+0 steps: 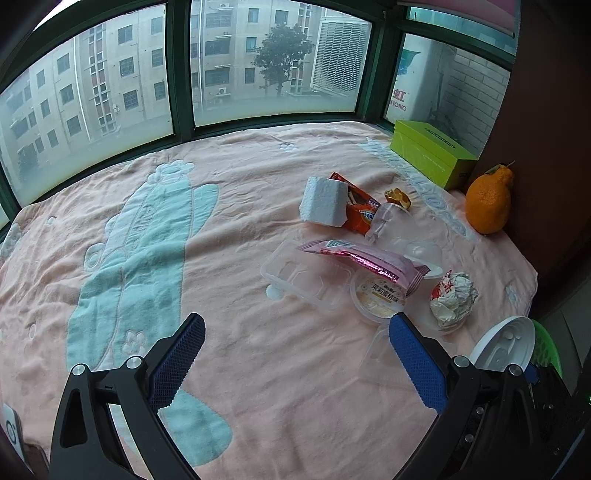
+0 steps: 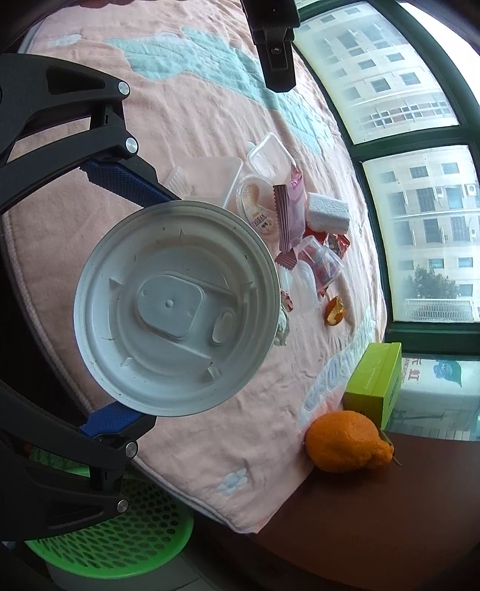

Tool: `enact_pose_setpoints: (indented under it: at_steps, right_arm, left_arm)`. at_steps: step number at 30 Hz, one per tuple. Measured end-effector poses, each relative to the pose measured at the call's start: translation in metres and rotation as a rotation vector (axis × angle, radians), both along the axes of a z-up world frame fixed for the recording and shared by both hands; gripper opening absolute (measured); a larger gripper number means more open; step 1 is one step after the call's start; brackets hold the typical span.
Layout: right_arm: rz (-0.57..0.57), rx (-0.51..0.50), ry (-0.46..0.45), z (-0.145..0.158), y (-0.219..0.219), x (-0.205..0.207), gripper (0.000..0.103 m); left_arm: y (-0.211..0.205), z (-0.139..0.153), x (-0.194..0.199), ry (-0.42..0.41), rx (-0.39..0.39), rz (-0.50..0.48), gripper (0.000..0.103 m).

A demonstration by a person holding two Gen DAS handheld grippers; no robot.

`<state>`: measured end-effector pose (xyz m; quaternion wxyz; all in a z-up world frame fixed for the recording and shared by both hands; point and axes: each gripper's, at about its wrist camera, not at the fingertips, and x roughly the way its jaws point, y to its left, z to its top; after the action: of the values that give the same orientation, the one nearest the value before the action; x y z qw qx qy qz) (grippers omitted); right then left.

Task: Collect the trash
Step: 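Carry the lid to the green basket with the right gripper while the left gripper grasps the pink wrapper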

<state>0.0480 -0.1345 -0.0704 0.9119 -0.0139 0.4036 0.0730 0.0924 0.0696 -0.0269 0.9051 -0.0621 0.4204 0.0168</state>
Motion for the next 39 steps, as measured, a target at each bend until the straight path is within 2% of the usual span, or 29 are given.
enact_pose_setpoints:
  at_steps: [7, 14, 26, 30, 39]
  right_arm:
    - [-0.034, 0.034, -0.013, 0.016, -0.046, -0.006, 0.091]
    - [-0.124, 0.038, -0.015, 0.020, -0.104, -0.013, 0.091]
    - [-0.301, 0.033, 0.047, -0.005, -0.187, -0.022, 0.091]
    - [-0.339, 0.025, 0.067, -0.014, -0.200, -0.023, 0.091]
    - [-0.372, 0.027, 0.101, -0.031, -0.215, -0.023, 0.091]
  left_arm:
    - [-0.020, 0.007, 0.025, -0.005, -0.063, -0.021, 0.095]
    - [-0.041, -0.005, 0.062, 0.060, -0.105, -0.054, 0.075]
    - [-0.035, -0.043, 0.100, 0.195, -0.180, -0.010, 0.054]
    - [-0.034, -0.051, 0.104, 0.222, -0.214, 0.002, 0.052]
    - [-0.026, -0.050, 0.103, 0.225, -0.286, 0.026, 0.053]
